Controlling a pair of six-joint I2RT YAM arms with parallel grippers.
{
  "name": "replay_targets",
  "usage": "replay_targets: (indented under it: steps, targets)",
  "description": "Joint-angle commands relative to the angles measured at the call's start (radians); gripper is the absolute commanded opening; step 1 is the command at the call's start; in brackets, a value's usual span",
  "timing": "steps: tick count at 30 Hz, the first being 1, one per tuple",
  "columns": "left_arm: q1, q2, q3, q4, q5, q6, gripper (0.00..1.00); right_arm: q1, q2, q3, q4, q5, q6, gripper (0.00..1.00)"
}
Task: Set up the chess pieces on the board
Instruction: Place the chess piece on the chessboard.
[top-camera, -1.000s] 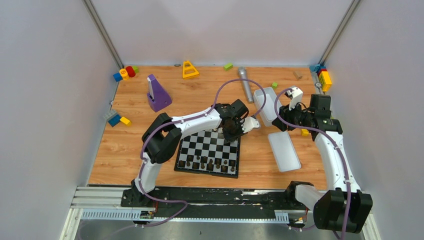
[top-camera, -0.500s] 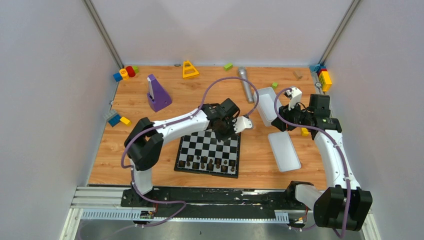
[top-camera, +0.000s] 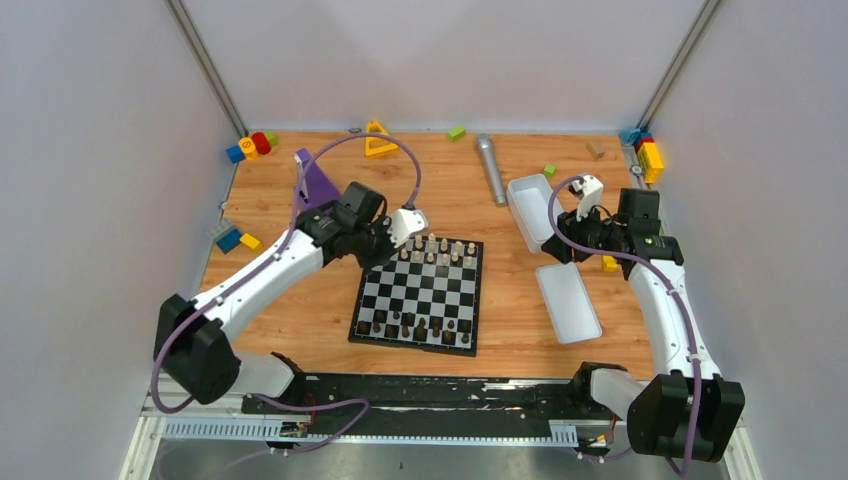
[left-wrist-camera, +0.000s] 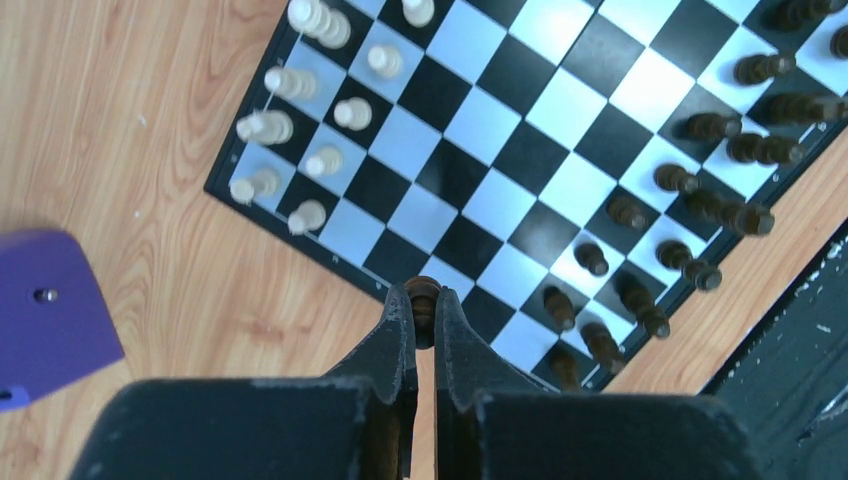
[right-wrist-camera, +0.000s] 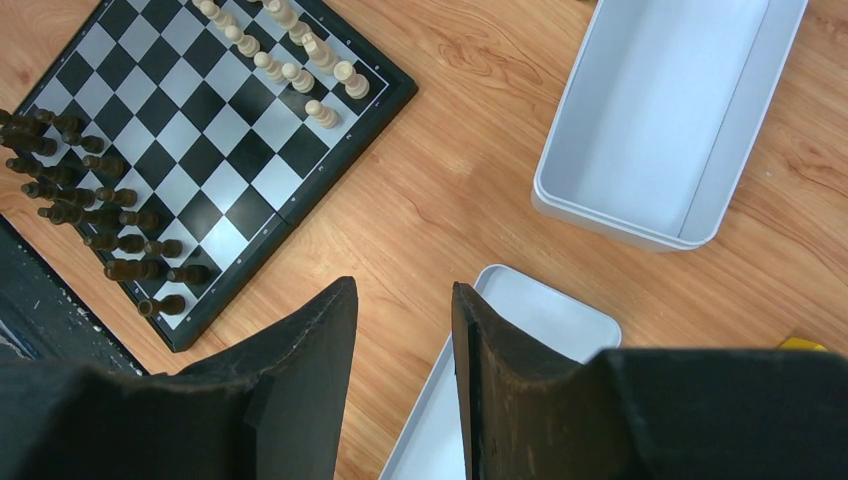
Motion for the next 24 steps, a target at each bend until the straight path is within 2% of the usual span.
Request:
replay_targets:
  steps: [1, 8, 24]
  targets:
    - [0.048, -0.118, -0.056, -0.031, 0.039, 0.037, 0.0, -0.006, -0.019, 0.013, 0.014, -0.037, -0.021, 0.41]
    - [0.12, -0.184, -0.143, -0.033, 0.088, 0.071, 0.0, -0.005, -0.008, 0.013, 0.01, -0.041, -0.026, 0.41]
    - [0.121, -0.131, -0.221, -0.011, 0.167, 0.109, 0.0, -0.006, 0.011, 0.009, 0.003, -0.048, -0.026, 0.41]
